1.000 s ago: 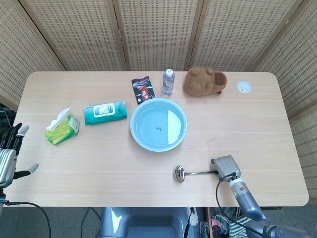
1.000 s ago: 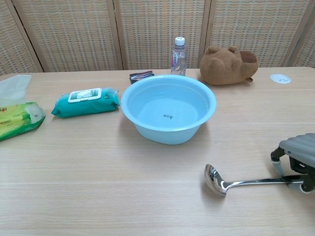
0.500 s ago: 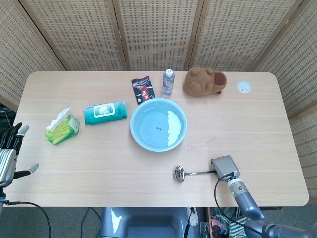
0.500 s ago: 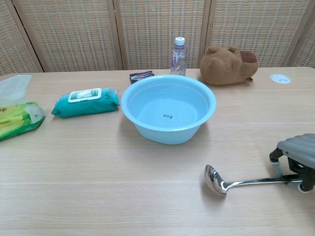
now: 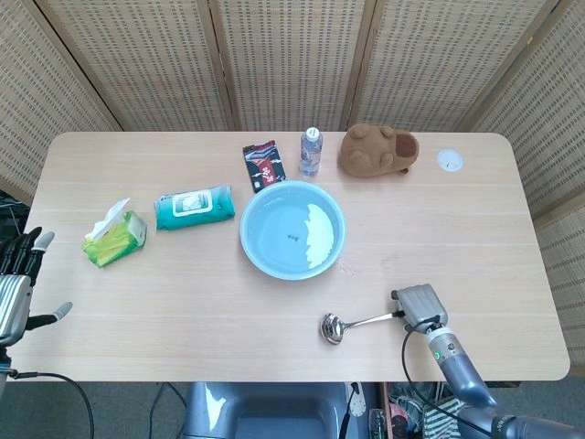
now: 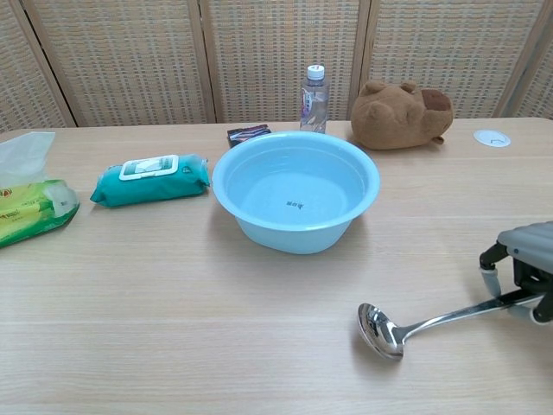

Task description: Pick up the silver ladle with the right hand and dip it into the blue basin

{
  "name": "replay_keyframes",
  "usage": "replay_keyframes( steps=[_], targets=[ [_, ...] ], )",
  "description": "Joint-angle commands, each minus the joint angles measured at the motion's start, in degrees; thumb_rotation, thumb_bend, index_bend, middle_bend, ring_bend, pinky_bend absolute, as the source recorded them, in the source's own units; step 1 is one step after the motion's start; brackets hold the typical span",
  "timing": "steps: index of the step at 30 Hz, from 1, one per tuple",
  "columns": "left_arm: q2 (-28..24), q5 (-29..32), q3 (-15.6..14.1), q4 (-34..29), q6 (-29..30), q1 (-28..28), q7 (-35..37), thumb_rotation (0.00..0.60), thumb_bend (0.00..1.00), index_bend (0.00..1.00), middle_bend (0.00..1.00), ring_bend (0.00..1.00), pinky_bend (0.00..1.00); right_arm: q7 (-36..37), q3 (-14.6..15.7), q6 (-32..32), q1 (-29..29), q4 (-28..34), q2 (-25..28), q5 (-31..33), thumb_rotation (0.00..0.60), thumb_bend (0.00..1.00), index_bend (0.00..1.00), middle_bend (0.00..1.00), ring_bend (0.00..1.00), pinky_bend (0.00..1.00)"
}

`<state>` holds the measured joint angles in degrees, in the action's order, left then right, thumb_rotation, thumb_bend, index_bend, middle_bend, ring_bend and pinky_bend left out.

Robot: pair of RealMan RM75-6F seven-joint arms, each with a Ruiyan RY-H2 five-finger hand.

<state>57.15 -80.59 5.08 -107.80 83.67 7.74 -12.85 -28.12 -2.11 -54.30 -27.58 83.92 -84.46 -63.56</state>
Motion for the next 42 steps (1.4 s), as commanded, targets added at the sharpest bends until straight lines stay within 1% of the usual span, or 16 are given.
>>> replay_keyframes(
  steps=[1, 8, 15, 20, 25, 28, 30, 34, 38, 42],
  targets=[
    [-0.1, 0.0, 0.0, 0.0, 0.0, 0.0, 0.1, 0.600, 0.00, 0.00, 0.00, 0.00, 0.00, 2.0, -0.4, -1.2, 0.3, 3.3, 3.0, -1.7, 0.600, 0.73, 0.68, 0.99, 0.91, 1.00],
    [0.0, 0.0, -0.1, 0.0, -0.2, 0.1, 0.0, 0.600, 0.00, 0.00, 0.00, 0.00, 0.00, 3.0, -0.6, -3.4, 0.6, 10.4, 8.3, -3.8, 0.600, 0.73, 0.68, 0.99, 0.91, 1.00],
    [0.1, 0.1, -0.2, -0.1, -0.5, 0.3, -0.1, 0.600, 0.00, 0.00, 0.00, 0.00, 0.00, 2.0, -1.2, -5.1, 0.4, 15.8, 11.8, -4.7, 0.600, 0.73, 0.68, 0.99, 0.91, 1.00],
    [0.0, 0.6, -0.1, -0.1, -0.8, 0.4, -0.1, 0.600, 0.00, 0.00, 0.00, 0.00, 0.00, 0.4, -2.9, -5.3, -1.0, 20.0, 14.7, -3.4, 0.600, 0.73, 0.68, 0.99, 0.91, 1.00],
    [-0.1, 0.7, 0.0, 0.0, -0.7, 0.5, 0.1, 0.600, 0.00, 0.00, 0.00, 0.00, 0.00, -4.8, -5.6, -6.0, -3.6, 24.2, 17.1, 0.2, 0.600, 0.73, 0.68, 0.99, 0.91, 1.00],
    [-0.1, 0.8, 0.0, 0.1, -1.0, 0.6, 0.2, 0.600, 0.00, 0.00, 0.00, 0.00, 0.00, -9.0, -8.0, -5.6, -6.4, 26.5, 18.3, 5.0, 0.600, 0.73, 0.68, 0.99, 0.91, 1.00],
    [-0.1, 0.8, 0.0, 0.2, -1.2, 0.8, 0.4, 0.600, 0.00, 0.00, 0.00, 0.00, 0.00, -11.2, -10.2, -4.5, -9.1, 27.9, 19.5, 10.4, 0.600, 0.73, 0.69, 0.99, 0.91, 1.00],
    [-0.1, 1.0, 0.0, 0.6, -1.8, 1.1, 0.6, 0.600, 0.00, 0.00, 0.00, 0.00, 0.00, -16.1, -13.7, -3.3, -15.1, 28.6, 21.3, 21.3, 0.600, 0.73, 0.69, 0.99, 0.91, 1.00],
    [-0.1, 1.8, 0.3, 0.8, -2.5, 1.5, 0.7, 0.600, 0.00, 0.00, 0.00, 0.00, 0.00, -21.0, -15.4, -3.8, -21.3, 27.5, 21.3, 30.8, 0.600, 0.75, 0.69, 0.99, 0.91, 1.00],
    [-0.4, 2.8, 0.6, 0.9, -3.4, 1.9, 1.2, 0.600, 0.00, 0.00, 0.00, 0.00, 0.00, -26.1, -15.9, -5.8, -27.7, 23.7, 18.2, 39.2, 0.600, 0.76, 0.69, 0.99, 0.92, 1.00]
  ],
)
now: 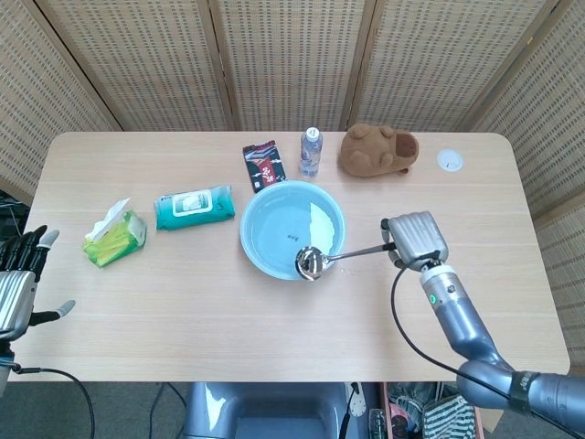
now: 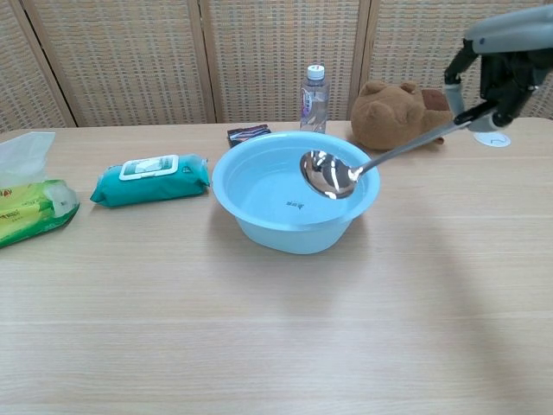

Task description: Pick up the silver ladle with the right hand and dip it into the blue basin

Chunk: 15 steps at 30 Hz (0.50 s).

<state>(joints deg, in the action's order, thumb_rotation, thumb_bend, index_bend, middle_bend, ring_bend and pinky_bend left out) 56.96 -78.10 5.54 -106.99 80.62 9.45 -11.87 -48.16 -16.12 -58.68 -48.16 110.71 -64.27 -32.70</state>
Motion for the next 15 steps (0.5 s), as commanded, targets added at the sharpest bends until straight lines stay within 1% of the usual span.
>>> replay_keyframes(
  steps=[1, 3, 6, 9, 12, 15],
  targets=[
    [-0.3, 0.5, 0.2, 0.0, -0.4, 0.2, 0.4, 0.600, 0.00, 0.00, 0.00, 0.00, 0.00, -7.3, -1.8, -1.9, -8.5, -4.3, -3.1, 10.0, 0.600, 0.76, 0.70, 0.99, 0.92, 1.00],
    [-0.6, 0.8, 0.3, 0.0, -0.5, 0.3, 0.9, 0.600, 0.00, 0.00, 0.00, 0.00, 0.00, -9.5, -1.6, -3.1, -11.1, -6.9, -5.4, 12.9, 0.600, 0.76, 0.70, 0.99, 0.93, 1.00],
    [-0.9, 1.0, 0.5, 0.1, -0.5, 0.2, 1.6, 0.600, 0.00, 0.00, 0.00, 0.00, 0.00, -11.5, -1.2, -4.5, -13.8, -10.6, -8.8, 15.4, 0.600, 0.76, 0.70, 0.99, 0.93, 1.00],
    [-1.3, 1.5, 0.6, 0.2, -1.0, 0.3, 2.5, 0.600, 0.00, 0.00, 0.00, 0.00, 0.00, -13.2, -0.6, -6.1, -16.5, -15.4, -13.4, 17.2, 0.600, 0.76, 0.70, 0.99, 0.93, 1.00],
    [-1.6, 2.0, 0.7, 0.3, -1.4, 0.5, 3.2, 0.600, 0.00, 0.00, 0.00, 0.00, 0.00, -14.5, 0.1, -8.2, -18.1, -19.7, -17.1, 16.3, 0.600, 0.76, 0.70, 0.99, 0.93, 1.00],
    [-1.9, 2.3, 0.8, 0.5, -1.7, 0.6, 3.9, 0.600, 0.00, 0.00, 0.00, 0.00, 0.00, -16.0, 1.9, -10.6, -19.2, -24.4, -21.1, 13.8, 0.600, 0.76, 0.70, 0.99, 0.93, 1.00]
  ],
)
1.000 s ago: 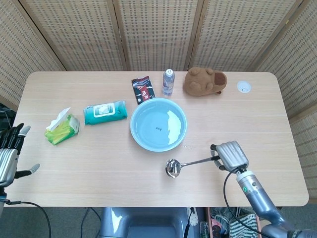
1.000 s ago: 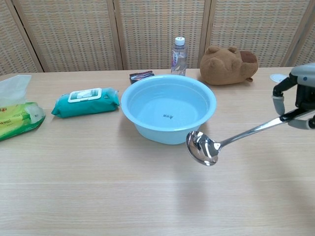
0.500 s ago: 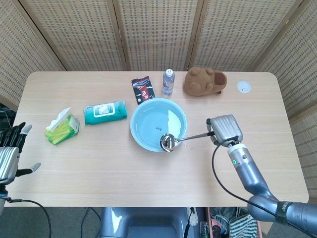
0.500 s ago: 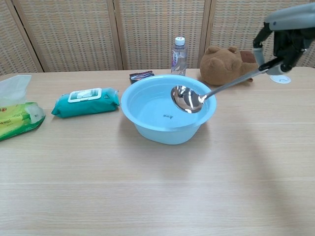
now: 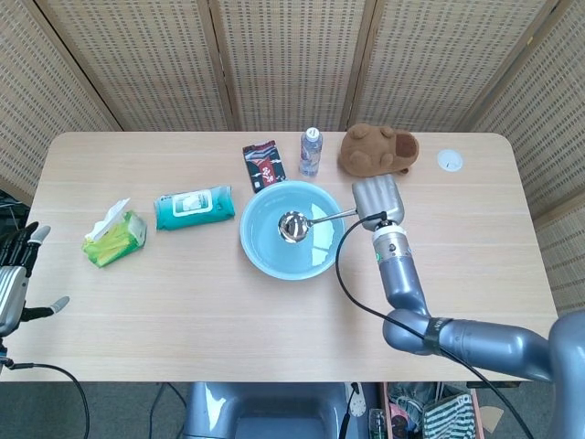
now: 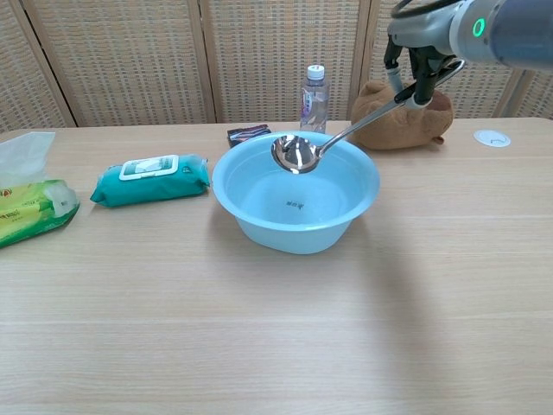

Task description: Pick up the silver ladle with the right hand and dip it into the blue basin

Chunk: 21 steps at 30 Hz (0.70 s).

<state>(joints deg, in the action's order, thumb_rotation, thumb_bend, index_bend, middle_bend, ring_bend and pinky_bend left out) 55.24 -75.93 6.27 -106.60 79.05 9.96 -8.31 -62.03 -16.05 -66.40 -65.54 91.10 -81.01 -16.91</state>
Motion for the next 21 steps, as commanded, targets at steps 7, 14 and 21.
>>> replay_keyframes(
  steps=[7, 14, 21],
  targets=[
    [-0.6, 0.3, 0.1, 0.4, -0.2, 0.0, 1.8, 0.600, 0.00, 0.00, 0.00, 0.00, 0.00, -5.2, 4.3, -5.0, -2.8, -14.5, -11.2, -5.4, 0.600, 0.76, 0.70, 0.99, 0.93, 1.00],
    [-0.6, 0.4, 0.0, 0.5, -0.7, 0.3, 1.7, 0.600, 0.00, 0.00, 0.00, 0.00, 0.00, -6.9, 4.9, -5.5, -2.5, -21.0, -16.3, -8.2, 0.600, 0.76, 0.70, 0.99, 0.93, 1.00],
    [-0.6, 1.2, 0.2, 0.4, -0.9, 0.5, 1.6, 0.600, 0.00, 0.00, 0.00, 0.00, 0.00, -8.5, 6.3, -6.0, -1.9, -25.3, -20.2, -12.5, 0.600, 0.76, 0.70, 0.99, 0.93, 1.00]
  ],
)
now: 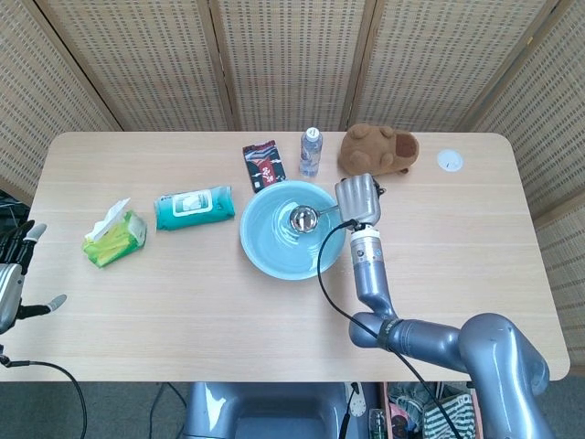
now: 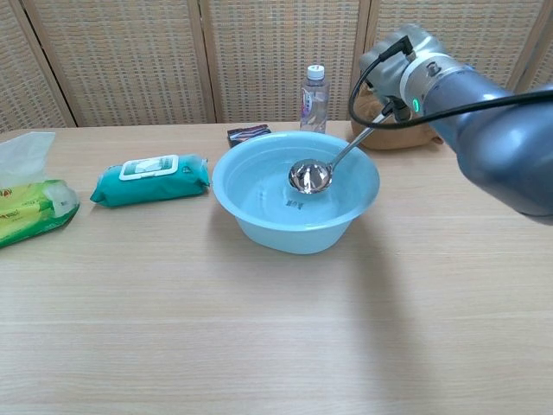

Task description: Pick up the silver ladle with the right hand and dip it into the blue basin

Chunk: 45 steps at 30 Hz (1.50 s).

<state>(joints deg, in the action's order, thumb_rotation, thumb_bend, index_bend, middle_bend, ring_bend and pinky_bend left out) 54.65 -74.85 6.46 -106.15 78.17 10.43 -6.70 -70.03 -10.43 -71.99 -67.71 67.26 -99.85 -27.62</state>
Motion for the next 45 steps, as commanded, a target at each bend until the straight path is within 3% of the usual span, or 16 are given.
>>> replay_keyframes(
  steps=[1, 10, 17, 23, 29, 32, 39, 45],
  targets=[
    [0.0, 0.2, 0.0, 0.0, -0.1, 0.1, 0.0, 0.600, 0.00, 0.00, 0.00, 0.00, 0.00, -0.5, 1.0, -0.5, 0.4, -2.2, -1.9, -2.7, 0.600, 0.76, 0.70, 0.99, 0.93, 1.00],
    [-0.2, 0.8, 0.1, 0.3, -1.0, 0.5, 0.2, 0.600, 0.00, 0.00, 0.00, 0.00, 0.00, -4.5, 2.5, -0.2, 1.7, -6.4, -5.5, -6.9, 0.600, 0.76, 0.70, 1.00, 0.93, 1.00],
    [-0.1, 0.9, 0.0, 0.2, -1.1, 0.7, 0.0, 0.600, 0.00, 0.00, 0.00, 0.00, 0.00, -11.4, 1.4, -1.0, 2.9, -2.4, -5.1, -5.0, 0.600, 0.76, 0.70, 1.00, 0.93, 1.00],
    [-0.1, 0.7, -0.2, 0.1, -0.8, 0.6, -0.4, 0.600, 0.00, 0.00, 0.00, 0.00, 0.00, -15.4, -2.4, -2.2, 4.1, 6.7, -2.1, 1.2, 0.600, 0.76, 0.70, 1.00, 0.93, 1.00],
    [-0.1, 0.3, -0.5, -0.2, -0.7, 0.5, -0.6, 0.600, 0.00, 0.00, 0.00, 0.00, 0.00, -16.4, -9.8, -1.6, 4.8, 14.5, 2.1, 13.1, 0.600, 0.78, 0.71, 1.00, 0.93, 1.00],
    [-0.1, 0.3, -0.5, -0.2, -0.7, 0.5, -0.6, 0.600, 0.00, 0.00, 0.00, 0.00, 0.00, -15.8, -13.5, -1.0, 4.7, 16.9, 4.1, 19.0, 0.600, 0.78, 0.71, 1.00, 0.93, 1.00],
    [-0.1, 0.5, -0.5, -0.3, -1.0, 0.7, -0.6, 0.600, 0.00, 0.00, 0.00, 0.00, 0.00, -14.8, -19.3, 0.5, 3.8, 20.2, 8.2, 28.7, 0.600, 0.78, 0.71, 1.00, 0.93, 1.00],
    [-0.2, 1.1, -0.4, -0.2, -1.4, 0.9, -0.6, 0.600, 0.00, 0.00, 0.00, 0.00, 0.00, -13.9, -21.8, 0.9, 2.2, 22.5, 11.4, 33.7, 0.600, 0.78, 0.71, 1.00, 0.93, 1.00]
  ],
)
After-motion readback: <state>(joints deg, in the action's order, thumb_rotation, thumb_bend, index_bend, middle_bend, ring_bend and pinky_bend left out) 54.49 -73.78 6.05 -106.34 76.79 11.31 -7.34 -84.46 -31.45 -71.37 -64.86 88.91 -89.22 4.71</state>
